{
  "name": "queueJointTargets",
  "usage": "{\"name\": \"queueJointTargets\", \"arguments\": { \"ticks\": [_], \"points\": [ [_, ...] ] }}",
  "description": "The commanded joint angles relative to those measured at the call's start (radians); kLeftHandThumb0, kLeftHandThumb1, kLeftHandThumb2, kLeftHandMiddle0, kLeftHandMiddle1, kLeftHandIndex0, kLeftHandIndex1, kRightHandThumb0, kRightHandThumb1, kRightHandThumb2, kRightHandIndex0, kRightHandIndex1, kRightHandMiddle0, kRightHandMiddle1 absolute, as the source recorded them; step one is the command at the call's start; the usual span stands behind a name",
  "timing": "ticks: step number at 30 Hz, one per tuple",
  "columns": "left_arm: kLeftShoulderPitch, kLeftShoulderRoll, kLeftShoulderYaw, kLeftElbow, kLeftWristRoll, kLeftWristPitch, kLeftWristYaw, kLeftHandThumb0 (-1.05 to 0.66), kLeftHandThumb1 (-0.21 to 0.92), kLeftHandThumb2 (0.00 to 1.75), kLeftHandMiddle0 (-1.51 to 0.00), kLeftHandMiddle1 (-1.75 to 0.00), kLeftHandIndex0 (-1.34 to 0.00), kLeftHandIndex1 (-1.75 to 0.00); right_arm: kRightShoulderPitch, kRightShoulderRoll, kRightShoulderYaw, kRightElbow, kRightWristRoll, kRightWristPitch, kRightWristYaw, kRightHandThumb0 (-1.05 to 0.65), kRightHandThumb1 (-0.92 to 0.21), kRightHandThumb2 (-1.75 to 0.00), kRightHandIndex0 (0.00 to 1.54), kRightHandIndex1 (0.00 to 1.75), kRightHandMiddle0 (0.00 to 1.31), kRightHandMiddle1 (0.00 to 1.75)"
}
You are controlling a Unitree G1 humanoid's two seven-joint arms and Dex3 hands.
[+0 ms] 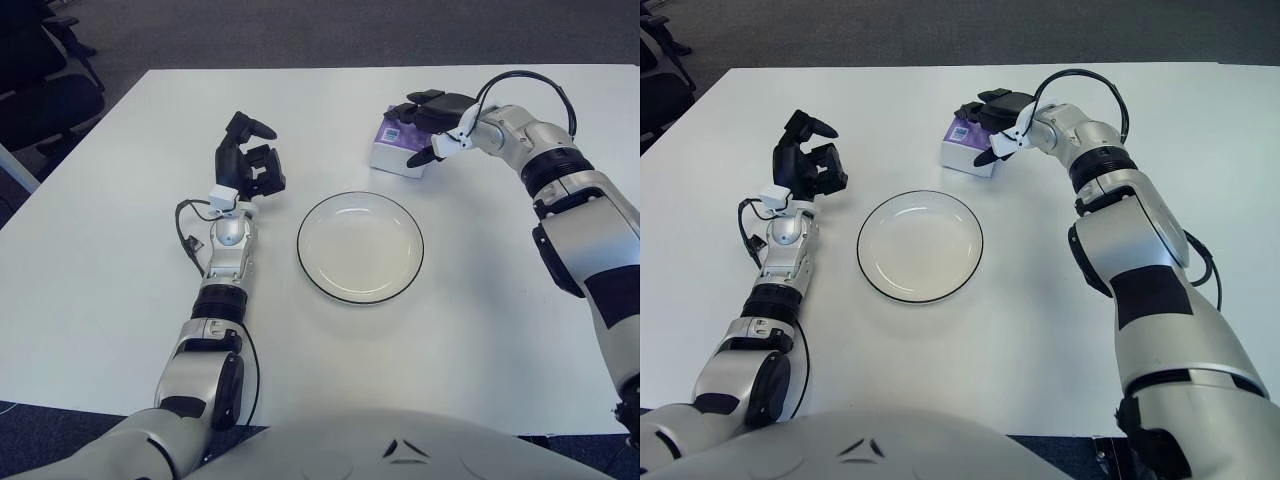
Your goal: Put the tissue paper into the plate.
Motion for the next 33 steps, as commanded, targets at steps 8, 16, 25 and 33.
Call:
{"name": "queueJointTargets", "arguments": {
  "ticks": [8, 16, 25, 33],
  "points": [
    [0.210, -0.067, -0.009, 0.108, -0.003, -0.003, 0.003, -0.46, 0.37, 1.25, -1.32, -1.75, -0.57, -1.75, -0.030, 0.012, -0.024, 0.005, 0.085, 0.010, 0.093, -1.05, -0.92, -0.59, 0.00, 0.00, 0.00, 0.08],
    [0.208, -0.067, -0.009, 0.113, -0.001, -0.015, 0.004, -0.46, 0.37, 1.25, -1.32, -1.75, -0.57, -1.75, -0.017, 0.014, -0.016, 0.002, 0.098, 0.024, 0.101, -1.05, -0.92, -0.64, 0.00, 0.00, 0.00, 0.17],
    [0.212, -0.068, -0.009, 0.110, 0.000, -0.024, 0.005, -0.46, 0.37, 1.25, -1.32, -1.75, -0.57, -1.75, -0.001, 0.015, -0.007, 0.001, 0.089, 0.034, 0.072, -1.05, -0.92, -0.66, 0.00, 0.00, 0.00, 0.28],
    [0.219, -0.068, -0.011, 0.103, 0.006, -0.022, 0.013, -0.46, 0.37, 1.25, -1.32, -1.75, -0.57, -1.75, 0.008, 0.016, 0.001, 0.001, 0.080, 0.042, 0.051, -1.05, -0.92, -0.65, 0.02, 0.01, 0.00, 0.34]
  ]
}}
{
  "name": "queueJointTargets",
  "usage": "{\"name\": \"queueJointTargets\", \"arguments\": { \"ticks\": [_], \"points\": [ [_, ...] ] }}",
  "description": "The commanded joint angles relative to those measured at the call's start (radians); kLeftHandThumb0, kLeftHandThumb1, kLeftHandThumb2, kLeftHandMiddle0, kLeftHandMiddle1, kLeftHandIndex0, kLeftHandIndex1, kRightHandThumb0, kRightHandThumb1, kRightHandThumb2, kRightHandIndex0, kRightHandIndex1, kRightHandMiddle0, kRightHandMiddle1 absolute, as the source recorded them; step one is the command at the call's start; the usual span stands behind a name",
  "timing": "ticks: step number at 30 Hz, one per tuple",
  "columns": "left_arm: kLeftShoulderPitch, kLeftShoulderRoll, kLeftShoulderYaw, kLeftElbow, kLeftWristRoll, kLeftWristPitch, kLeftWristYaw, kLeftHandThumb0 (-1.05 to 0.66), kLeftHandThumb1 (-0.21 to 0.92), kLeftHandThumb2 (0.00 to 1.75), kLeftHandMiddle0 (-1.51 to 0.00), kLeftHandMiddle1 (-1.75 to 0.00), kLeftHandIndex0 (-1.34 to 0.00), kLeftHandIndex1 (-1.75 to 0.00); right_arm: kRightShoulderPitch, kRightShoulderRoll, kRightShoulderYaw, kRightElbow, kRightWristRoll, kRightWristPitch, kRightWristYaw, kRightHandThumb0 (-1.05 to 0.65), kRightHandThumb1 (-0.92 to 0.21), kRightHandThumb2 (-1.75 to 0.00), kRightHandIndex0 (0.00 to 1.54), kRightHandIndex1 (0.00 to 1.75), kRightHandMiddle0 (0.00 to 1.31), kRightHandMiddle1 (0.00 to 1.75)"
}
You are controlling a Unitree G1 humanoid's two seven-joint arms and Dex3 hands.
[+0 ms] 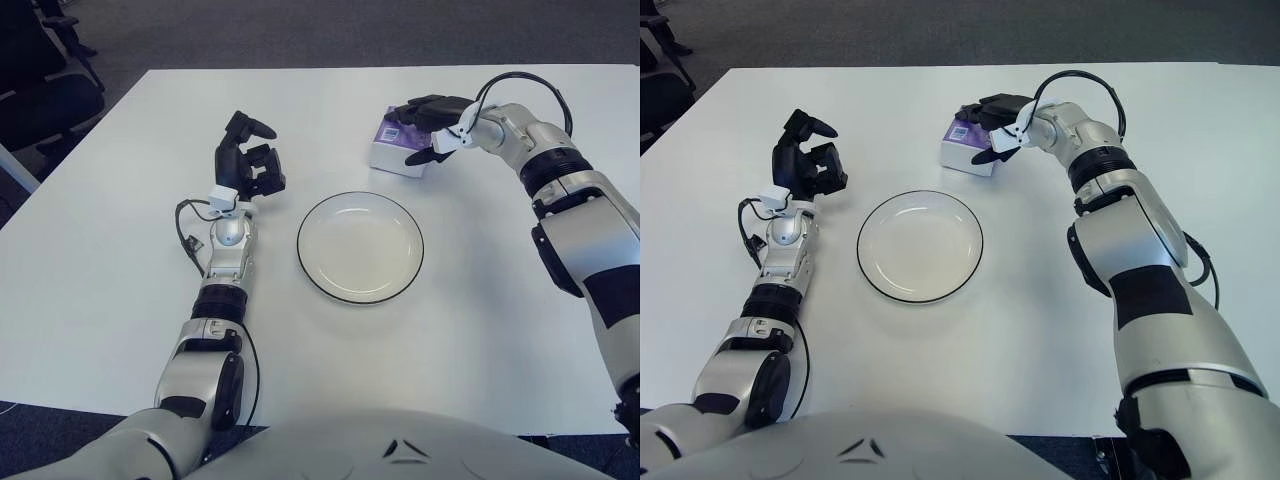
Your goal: Put the tissue paper into the plate.
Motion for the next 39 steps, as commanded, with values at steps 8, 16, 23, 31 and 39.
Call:
{"name": "queueJointTargets", "arguments": {
  "ticks": [8, 16, 23, 31, 39],
  "points": [
    [0.223, -0.070, -0.010, 0.097, 0.003, -0.003, 0.012, -0.46, 0.38, 1.25, -1.32, -1.75, -0.57, -1.75, 0.023, 0.000, 0.020, -0.001, 0.006, -0.003, -0.027, -1.05, -0.92, -0.68, 0.03, 0.02, 0.00, 0.39],
    [0.222, -0.069, -0.009, 0.094, -0.005, 0.007, 0.003, -0.46, 0.38, 1.24, -1.31, -1.75, -0.57, -1.75, 0.040, -0.025, 0.028, -0.028, 0.008, -0.052, -0.018, -1.02, -0.92, -0.67, 0.04, 0.02, 0.00, 0.41],
    [0.216, -0.061, -0.007, 0.098, -0.005, 0.015, 0.001, -0.46, 0.38, 1.24, -1.31, -1.75, -0.57, -1.75, 0.043, -0.046, 0.031, -0.052, 0.015, -0.075, 0.041, -0.99, -0.92, -0.65, 0.02, 0.01, 0.00, 0.36],
    [0.211, -0.057, -0.002, 0.104, -0.011, 0.020, -0.004, -0.46, 0.38, 1.24, -1.31, -1.75, -0.56, -1.75, 0.055, -0.089, 0.007, -0.157, 0.052, -0.099, 0.119, -0.95, -0.92, -0.62, 0.00, 0.00, 0.00, 0.33],
    [0.206, -0.054, -0.001, 0.112, -0.008, 0.021, -0.002, -0.46, 0.38, 1.24, -1.31, -1.75, -0.57, -1.75, 0.060, -0.099, -0.005, -0.225, 0.057, -0.081, 0.093, -0.91, -0.92, -0.57, 0.00, 0.00, 0.00, 0.31]
  ]
}}
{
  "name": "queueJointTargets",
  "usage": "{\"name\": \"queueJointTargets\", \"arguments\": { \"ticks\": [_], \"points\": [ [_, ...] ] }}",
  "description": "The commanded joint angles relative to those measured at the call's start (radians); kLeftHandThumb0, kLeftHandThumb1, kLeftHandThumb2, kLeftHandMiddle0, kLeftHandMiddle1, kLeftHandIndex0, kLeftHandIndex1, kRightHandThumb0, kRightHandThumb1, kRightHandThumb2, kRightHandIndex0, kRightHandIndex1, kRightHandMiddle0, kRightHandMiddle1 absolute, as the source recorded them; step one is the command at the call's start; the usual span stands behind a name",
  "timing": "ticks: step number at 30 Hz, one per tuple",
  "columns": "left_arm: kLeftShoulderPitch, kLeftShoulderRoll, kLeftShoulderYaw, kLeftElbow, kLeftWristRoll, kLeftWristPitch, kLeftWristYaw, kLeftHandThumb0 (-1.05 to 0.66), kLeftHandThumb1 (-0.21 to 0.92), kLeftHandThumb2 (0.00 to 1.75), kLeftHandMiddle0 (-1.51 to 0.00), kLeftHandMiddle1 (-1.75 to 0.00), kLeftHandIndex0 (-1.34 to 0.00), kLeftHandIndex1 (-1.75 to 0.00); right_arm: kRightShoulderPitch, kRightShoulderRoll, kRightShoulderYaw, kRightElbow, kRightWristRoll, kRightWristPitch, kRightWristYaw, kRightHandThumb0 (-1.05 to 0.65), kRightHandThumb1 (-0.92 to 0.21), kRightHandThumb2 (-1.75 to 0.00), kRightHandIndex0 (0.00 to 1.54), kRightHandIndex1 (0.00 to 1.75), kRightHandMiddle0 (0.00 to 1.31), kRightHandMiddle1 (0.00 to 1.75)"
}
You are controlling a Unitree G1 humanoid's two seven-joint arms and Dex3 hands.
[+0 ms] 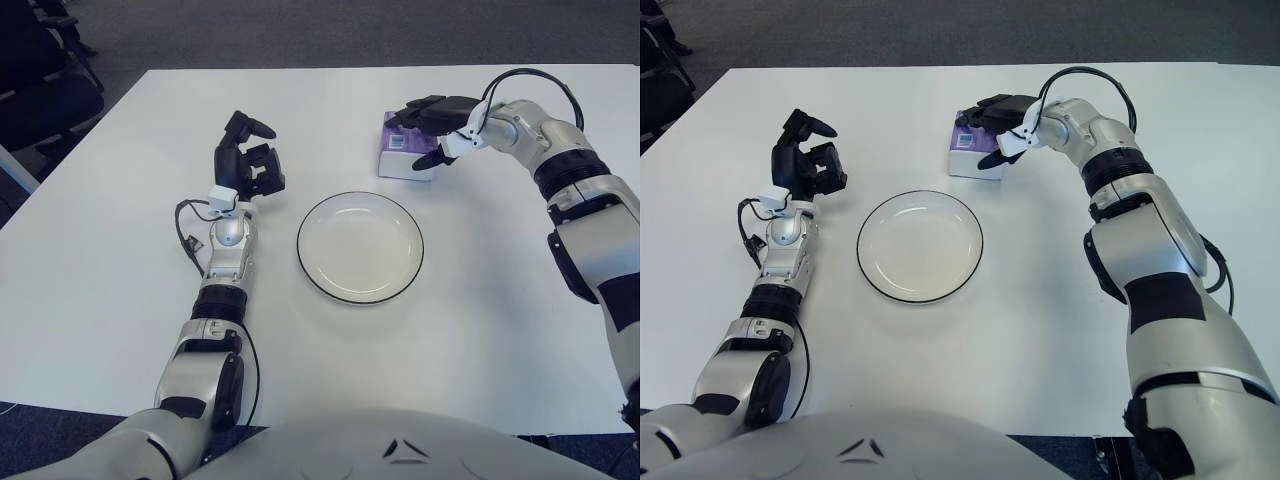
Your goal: Put the tissue paper into the plate.
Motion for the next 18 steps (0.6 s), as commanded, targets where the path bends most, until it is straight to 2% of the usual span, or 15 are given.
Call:
{"name": "queueJointTargets", "arguments": {
  "ticks": [1, 7, 18],
  "points": [
    [0.204, -0.054, -0.004, 0.117, -0.005, 0.018, -0.002, -0.46, 0.38, 1.24, -1.31, -1.75, -0.57, -1.75, 0.015, -0.016, -0.018, -0.064, 0.024, 0.002, -0.009, -0.90, -0.92, -0.57, 0.00, 0.00, 0.00, 0.31],
    [0.205, -0.051, -0.006, 0.118, 0.002, 0.016, 0.003, -0.46, 0.38, 1.24, -1.31, -1.75, -0.56, -1.75, 0.017, -0.014, -0.032, -0.085, 0.023, 0.015, -0.062, -0.89, -0.92, -0.53, 0.03, 0.01, 0.00, 0.35],
    [0.206, -0.053, -0.007, 0.121, 0.004, 0.006, 0.004, -0.46, 0.39, 1.22, -1.30, -1.75, -0.55, -1.75, 0.009, 0.008, -0.018, -0.064, 0.011, 0.030, -0.094, -0.91, -0.92, -0.53, 0.03, 0.02, 0.00, 0.42]
  ]
}}
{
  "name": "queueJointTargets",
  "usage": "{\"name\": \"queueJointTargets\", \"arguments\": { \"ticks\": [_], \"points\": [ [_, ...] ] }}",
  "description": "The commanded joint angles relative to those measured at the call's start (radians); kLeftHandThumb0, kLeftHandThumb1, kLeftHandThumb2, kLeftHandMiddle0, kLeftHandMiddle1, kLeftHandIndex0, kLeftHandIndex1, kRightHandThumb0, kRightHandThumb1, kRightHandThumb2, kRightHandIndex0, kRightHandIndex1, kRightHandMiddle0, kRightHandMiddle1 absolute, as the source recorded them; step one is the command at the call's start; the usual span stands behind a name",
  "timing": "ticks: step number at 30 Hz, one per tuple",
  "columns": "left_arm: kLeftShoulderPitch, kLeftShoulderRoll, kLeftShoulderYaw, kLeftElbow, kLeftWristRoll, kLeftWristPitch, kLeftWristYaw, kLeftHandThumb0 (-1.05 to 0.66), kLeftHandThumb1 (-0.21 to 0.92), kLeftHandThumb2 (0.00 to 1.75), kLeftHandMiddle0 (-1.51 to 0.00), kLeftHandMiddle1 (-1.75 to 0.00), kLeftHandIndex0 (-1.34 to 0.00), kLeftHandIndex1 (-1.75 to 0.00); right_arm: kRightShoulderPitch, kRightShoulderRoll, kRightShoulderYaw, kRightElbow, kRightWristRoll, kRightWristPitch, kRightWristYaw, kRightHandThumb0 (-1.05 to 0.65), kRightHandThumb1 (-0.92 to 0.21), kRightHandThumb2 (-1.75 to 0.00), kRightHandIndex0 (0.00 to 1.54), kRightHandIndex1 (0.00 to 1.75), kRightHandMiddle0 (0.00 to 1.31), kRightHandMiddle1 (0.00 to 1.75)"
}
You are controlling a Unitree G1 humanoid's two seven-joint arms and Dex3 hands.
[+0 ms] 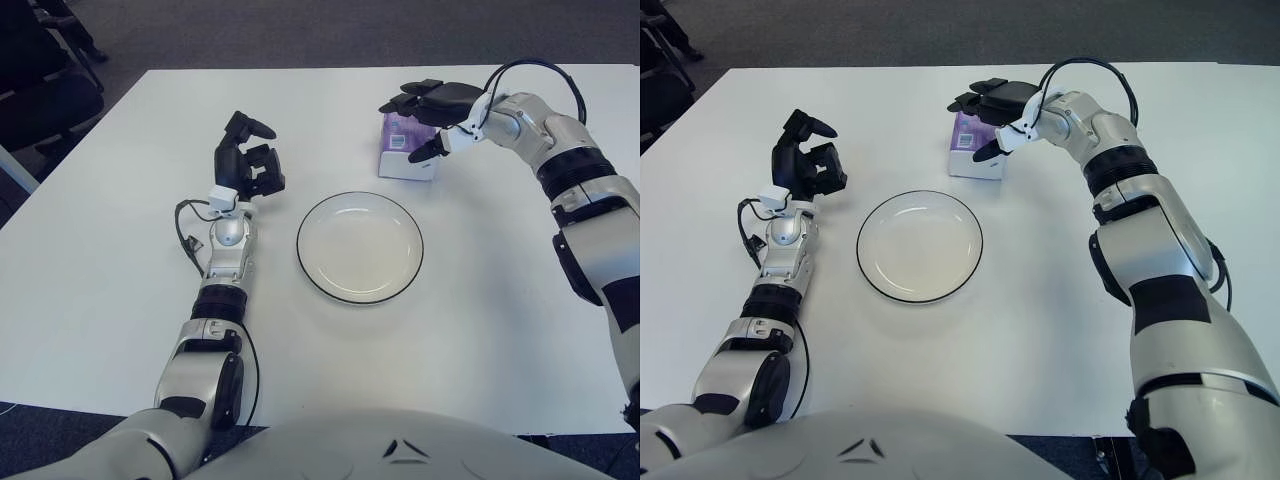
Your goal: Put the tissue paper into the plate.
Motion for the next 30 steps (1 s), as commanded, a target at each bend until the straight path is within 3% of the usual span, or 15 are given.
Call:
{"name": "queueJointTargets", "arguments": {
  "ticks": [1, 30],
  "points": [
    [0.207, -0.054, -0.007, 0.120, 0.004, 0.005, 0.004, -0.46, 0.39, 1.22, -1.30, -1.75, -0.55, -1.75, 0.001, 0.018, -0.001, 0.000, 0.004, 0.018, -0.028, -0.91, -0.92, -0.53, 0.02, 0.02, 0.00, 0.43],
    [0.222, -0.060, -0.004, 0.098, 0.004, 0.004, 0.015, -0.45, 0.40, 1.22, -1.31, -1.75, -0.55, -1.75, -0.005, 0.110, 0.105, 0.205, -0.063, 0.117, -0.072, -0.88, -0.92, -0.49, 0.00, 0.00, 0.00, 0.51]
  ]
}}
